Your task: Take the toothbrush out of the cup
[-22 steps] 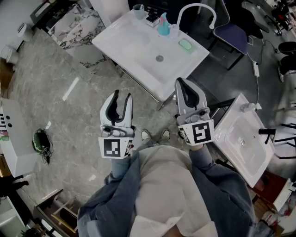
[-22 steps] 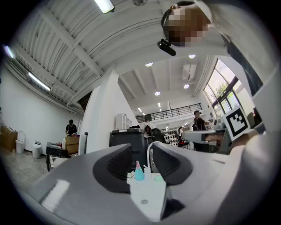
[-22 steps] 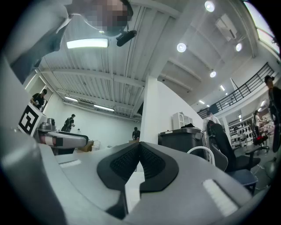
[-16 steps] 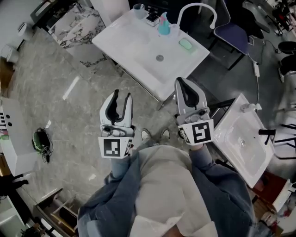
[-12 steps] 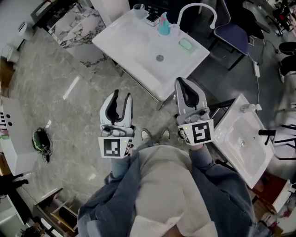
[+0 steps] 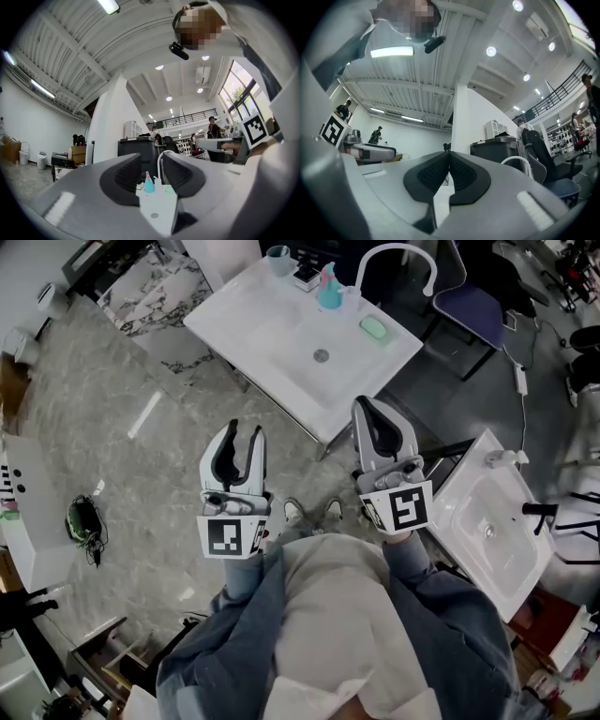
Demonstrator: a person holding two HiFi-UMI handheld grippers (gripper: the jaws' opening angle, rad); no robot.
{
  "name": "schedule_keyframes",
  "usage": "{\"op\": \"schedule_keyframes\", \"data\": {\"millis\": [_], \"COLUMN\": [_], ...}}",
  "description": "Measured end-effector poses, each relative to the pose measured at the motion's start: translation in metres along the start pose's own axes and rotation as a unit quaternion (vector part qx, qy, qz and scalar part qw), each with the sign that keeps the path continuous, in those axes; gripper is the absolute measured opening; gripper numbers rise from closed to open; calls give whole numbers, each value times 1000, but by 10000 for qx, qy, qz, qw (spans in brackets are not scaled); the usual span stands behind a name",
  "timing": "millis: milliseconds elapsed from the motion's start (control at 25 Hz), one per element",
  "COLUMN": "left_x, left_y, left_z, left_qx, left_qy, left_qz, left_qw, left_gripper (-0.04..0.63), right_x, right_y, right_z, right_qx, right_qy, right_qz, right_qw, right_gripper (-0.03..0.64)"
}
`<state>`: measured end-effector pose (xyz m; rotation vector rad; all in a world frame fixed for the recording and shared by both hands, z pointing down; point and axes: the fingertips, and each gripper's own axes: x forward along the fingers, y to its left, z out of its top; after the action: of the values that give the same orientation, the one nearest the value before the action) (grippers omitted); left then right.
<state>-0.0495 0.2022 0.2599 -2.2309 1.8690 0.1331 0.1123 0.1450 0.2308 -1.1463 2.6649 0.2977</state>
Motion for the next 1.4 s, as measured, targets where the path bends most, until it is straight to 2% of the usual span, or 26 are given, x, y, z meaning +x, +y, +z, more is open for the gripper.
{"op": "schedule_keyframes", "data": {"millis": [720, 1120, 1400], "left_x": [28, 35, 68], "left_y": [-11, 13, 39], "left_z": [9, 4, -18], "left_qx": [335, 348, 251], "left_qy": [-68, -39, -114], "left_qz": [302, 506, 397], "left_qw": [9990, 9981, 9988], "left_gripper": [179, 179, 179], "right_x": [8, 28, 61], "right_y": [-31, -31, -42], "right_z": [-5, -23, -41], "right_qx": [-43, 53, -129], "right_qy": [-61, 72, 146], "right_qz": [372, 435, 341], "right_qw": [9993, 9990, 9992], "right_gripper": [6, 6, 6]}}
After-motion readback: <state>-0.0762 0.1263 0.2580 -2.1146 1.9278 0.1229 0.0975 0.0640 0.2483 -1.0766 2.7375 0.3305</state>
